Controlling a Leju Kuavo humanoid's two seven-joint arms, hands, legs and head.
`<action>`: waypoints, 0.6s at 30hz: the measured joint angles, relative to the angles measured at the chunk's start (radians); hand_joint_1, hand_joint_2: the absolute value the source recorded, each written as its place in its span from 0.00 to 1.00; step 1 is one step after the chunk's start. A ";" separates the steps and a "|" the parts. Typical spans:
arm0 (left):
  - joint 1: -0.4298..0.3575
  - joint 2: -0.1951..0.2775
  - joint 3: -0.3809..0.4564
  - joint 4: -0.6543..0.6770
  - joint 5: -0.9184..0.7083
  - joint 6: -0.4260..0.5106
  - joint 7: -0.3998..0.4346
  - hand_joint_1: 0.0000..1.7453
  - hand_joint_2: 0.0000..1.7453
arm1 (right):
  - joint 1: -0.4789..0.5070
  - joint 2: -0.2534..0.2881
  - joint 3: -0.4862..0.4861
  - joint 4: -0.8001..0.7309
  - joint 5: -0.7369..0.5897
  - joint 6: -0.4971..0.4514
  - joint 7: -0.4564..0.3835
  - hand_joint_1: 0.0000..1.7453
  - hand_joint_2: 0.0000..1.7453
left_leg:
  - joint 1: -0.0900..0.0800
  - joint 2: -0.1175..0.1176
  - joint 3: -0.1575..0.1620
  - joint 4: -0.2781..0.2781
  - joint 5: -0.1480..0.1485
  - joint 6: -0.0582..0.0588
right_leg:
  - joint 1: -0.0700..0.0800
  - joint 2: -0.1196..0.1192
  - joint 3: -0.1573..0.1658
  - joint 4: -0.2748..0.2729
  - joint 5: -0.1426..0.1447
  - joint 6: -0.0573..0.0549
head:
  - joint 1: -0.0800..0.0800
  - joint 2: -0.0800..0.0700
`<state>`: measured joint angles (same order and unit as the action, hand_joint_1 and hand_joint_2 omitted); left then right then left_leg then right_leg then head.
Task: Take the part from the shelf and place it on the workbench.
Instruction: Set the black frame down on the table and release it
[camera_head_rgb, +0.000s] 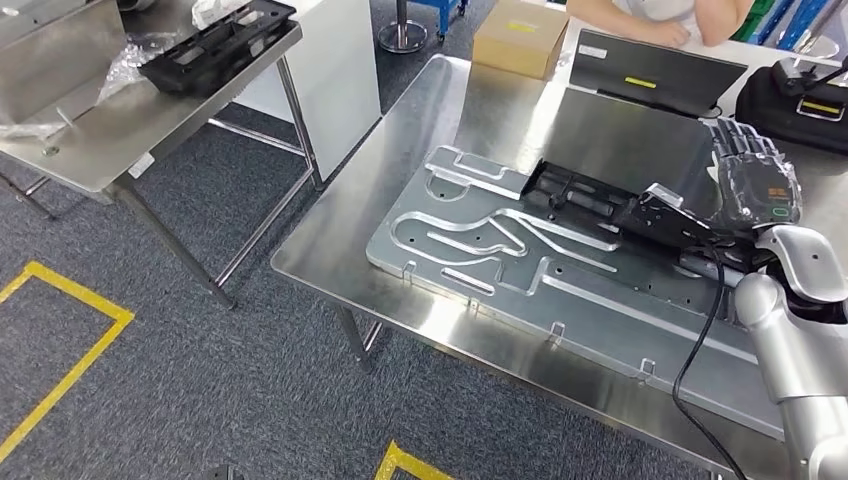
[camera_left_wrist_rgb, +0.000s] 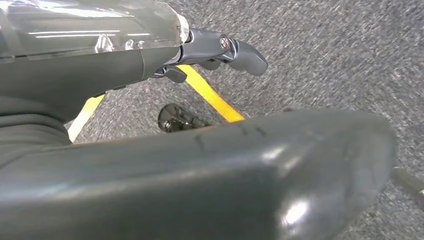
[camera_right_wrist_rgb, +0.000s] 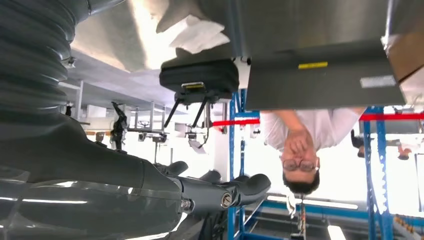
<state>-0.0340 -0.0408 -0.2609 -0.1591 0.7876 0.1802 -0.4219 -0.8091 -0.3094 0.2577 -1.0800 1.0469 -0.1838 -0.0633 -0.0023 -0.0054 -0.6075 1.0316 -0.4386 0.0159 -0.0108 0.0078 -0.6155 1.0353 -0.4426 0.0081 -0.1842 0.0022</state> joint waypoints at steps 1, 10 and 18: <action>-0.001 0.000 0.000 0.000 0.000 0.000 0.000 0.00 0.00 | 0.001 -0.002 -0.001 -0.004 0.000 0.002 0.000 0.00 1.00 | 0.002 0.000 0.001 -0.005 0.003 0.003 | -0.002 0.000 0.000 0.000 -0.001 0.006 | 0.000 0.000; 0.001 -0.003 0.000 0.000 0.003 0.001 0.003 0.00 0.00 | -0.009 -0.008 -0.003 -0.010 -0.004 0.005 -0.002 0.00 1.00 | 0.009 0.000 0.005 -0.016 0.015 0.016 | -0.013 -0.004 -0.082 0.198 -0.075 0.038 | 0.000 0.000; 0.002 -0.004 0.000 0.000 0.001 0.010 0.012 0.00 0.00 | 0.002 -0.008 -0.032 -0.069 -0.103 -0.138 -0.083 0.00 1.00 | 0.005 -0.001 -0.014 0.019 -0.009 -0.022 | -0.013 -0.003 0.005 0.002 -0.007 -0.004 | 0.000 0.000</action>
<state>-0.0316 -0.0452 -0.2614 -0.1591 0.7889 0.1906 -0.4102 -0.8072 -0.3170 0.2253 -1.1494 0.9436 -0.3219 -0.1464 0.0023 -0.0066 -0.6213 1.0505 -0.4480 -0.0064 -0.0240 0.0047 -0.6103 1.0378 -0.4499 0.0045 -0.1843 0.0022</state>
